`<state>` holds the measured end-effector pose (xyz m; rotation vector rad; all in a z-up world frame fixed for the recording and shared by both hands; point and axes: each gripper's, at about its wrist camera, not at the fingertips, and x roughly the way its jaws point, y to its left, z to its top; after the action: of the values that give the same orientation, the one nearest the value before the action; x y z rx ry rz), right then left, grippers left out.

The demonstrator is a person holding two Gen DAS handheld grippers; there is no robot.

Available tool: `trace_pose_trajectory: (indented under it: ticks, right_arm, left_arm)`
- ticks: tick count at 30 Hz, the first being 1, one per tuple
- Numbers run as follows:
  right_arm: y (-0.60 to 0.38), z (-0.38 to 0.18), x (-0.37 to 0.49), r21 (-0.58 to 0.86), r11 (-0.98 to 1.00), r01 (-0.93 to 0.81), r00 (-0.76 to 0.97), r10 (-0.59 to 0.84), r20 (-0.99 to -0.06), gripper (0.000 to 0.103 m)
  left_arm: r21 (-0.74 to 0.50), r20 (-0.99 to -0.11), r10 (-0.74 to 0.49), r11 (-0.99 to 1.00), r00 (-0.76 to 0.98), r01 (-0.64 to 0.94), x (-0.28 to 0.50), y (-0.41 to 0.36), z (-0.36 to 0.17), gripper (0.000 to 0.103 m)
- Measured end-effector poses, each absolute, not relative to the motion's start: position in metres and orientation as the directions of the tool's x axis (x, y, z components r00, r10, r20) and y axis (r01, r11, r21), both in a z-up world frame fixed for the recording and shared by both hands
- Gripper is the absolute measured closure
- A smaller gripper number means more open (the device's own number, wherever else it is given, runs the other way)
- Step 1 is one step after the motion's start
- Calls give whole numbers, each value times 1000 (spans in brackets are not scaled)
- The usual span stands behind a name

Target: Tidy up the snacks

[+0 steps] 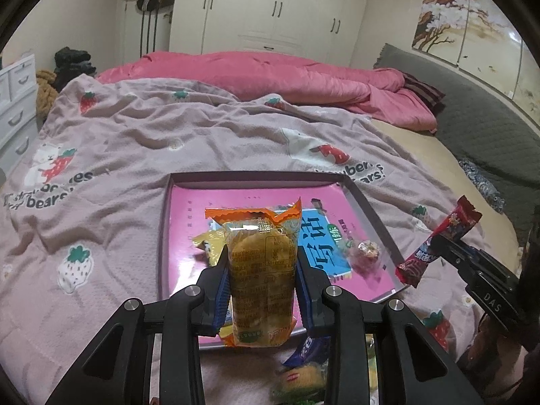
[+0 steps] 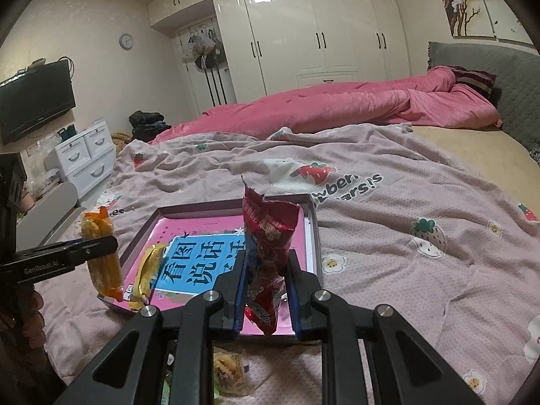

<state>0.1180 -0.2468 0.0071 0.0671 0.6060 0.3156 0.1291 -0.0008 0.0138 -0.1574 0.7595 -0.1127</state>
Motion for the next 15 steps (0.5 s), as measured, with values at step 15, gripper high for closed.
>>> trace_pose_trajectory:
  ticks: [15]
  right_arm:
    - [-246, -3, 133, 143, 956, -257, 761, 291, -579, 82]
  left_arm:
    - [-193, -687, -178, 979, 704, 60, 155, -9, -7, 68]
